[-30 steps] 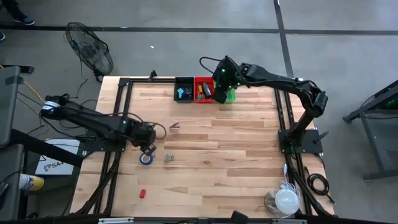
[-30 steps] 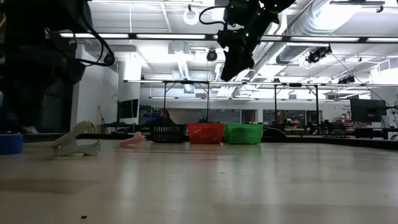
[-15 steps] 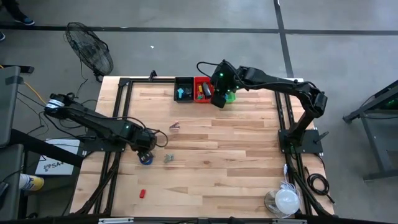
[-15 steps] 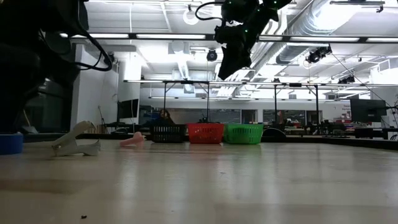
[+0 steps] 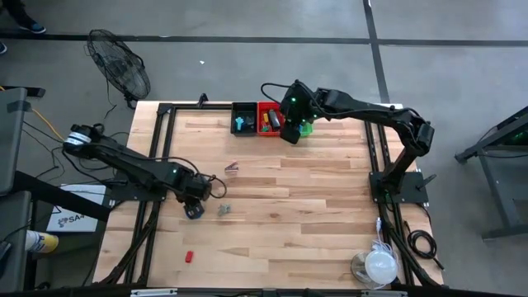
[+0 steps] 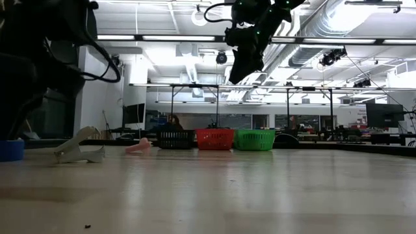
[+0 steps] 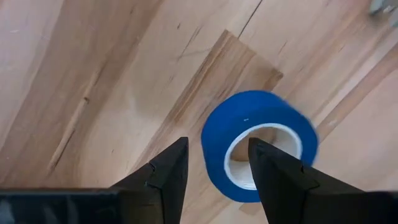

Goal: Pick and place Stapler, Stapler remover, tape
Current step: Put the blue tape into the green bin, then put the pink staple remover into the black bin

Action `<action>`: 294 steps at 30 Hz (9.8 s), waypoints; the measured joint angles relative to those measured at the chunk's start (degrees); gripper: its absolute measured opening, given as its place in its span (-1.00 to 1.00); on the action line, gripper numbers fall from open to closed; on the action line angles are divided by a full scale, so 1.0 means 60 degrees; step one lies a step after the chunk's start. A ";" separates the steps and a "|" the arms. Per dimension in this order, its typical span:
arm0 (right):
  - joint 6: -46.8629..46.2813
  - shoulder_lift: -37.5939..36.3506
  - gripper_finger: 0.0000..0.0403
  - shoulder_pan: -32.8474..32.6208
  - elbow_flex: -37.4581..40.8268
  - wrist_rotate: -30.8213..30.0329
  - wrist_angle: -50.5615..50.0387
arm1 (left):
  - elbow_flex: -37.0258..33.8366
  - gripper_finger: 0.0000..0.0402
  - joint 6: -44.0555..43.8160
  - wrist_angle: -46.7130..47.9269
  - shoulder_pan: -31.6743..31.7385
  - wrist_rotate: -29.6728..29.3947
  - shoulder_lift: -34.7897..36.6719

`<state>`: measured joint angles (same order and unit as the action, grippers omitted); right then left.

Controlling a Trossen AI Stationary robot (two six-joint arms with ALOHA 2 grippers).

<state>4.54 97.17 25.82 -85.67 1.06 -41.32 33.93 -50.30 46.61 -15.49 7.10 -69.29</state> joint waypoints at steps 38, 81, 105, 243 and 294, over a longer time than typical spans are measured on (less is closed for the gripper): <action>0.0855 -0.0029 -0.26 -0.1925 0.4537 0.2051 0.9051 | 0.3240 -0.82 0.4794 -0.0642 0.0015 -0.6718 -0.1166; 0.1437 -0.0031 -0.26 -0.4342 0.5081 0.1976 1.2000 | 0.3920 -0.82 0.8239 -0.5247 -0.0008 -0.8426 -0.1131; 0.1008 -0.0375 -0.67 -0.4827 0.5064 0.1832 1.2160 | 0.3920 -0.76 0.8596 -0.6199 0.0000 -0.7622 -0.1155; -0.0525 -0.1395 -0.15 0.3355 0.8003 0.2707 0.8485 | 0.1504 0.07 0.2093 0.0464 0.0011 -0.9749 -0.0066; -0.1174 -0.3515 -0.15 -0.1100 0.7963 0.1394 0.9582 | 0.1508 0.08 0.3375 -0.0743 0.1204 -0.8945 -0.0077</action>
<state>-2.51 76.07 19.22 -37.89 9.42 16.17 42.98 -30.04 42.15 -8.26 -46.57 -69.76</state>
